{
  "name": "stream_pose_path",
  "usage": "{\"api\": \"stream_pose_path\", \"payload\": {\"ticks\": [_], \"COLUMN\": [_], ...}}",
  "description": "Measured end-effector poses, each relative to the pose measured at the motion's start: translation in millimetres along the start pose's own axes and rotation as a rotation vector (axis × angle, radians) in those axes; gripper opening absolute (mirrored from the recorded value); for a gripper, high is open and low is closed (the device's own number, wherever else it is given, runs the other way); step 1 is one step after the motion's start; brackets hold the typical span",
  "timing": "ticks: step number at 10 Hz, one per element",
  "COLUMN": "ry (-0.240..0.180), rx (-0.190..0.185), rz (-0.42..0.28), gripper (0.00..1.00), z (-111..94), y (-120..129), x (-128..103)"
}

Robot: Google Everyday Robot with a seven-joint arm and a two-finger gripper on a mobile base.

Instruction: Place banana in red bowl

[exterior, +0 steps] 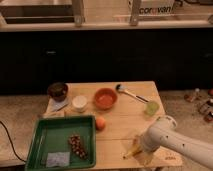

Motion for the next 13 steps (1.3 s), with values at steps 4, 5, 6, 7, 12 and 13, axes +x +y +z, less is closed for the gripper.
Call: {"api": "stream_pose_path", "payload": {"ticks": [4, 5, 6, 7, 12, 13], "ry": [-0.003, -0.003, -0.003, -0.003, -0.006, -0.004], "rx": [0.011, 0.013, 0.015, 0.02, 0.035, 0.039], "rz": [0.009, 0.008, 0.008, 0.01, 0.011, 0.012], "gripper": [0.62, 0.62, 0.59, 0.53, 0.36, 0.35], "z": [-1.3, -0.7, -0.1, -0.9, -6.1, -9.4], "y": [2.5, 2.4, 2.7, 3.1, 5.6, 4.9], "x": [-0.5, -1.9, -2.9, -3.0, 0.1, 0.5]}}
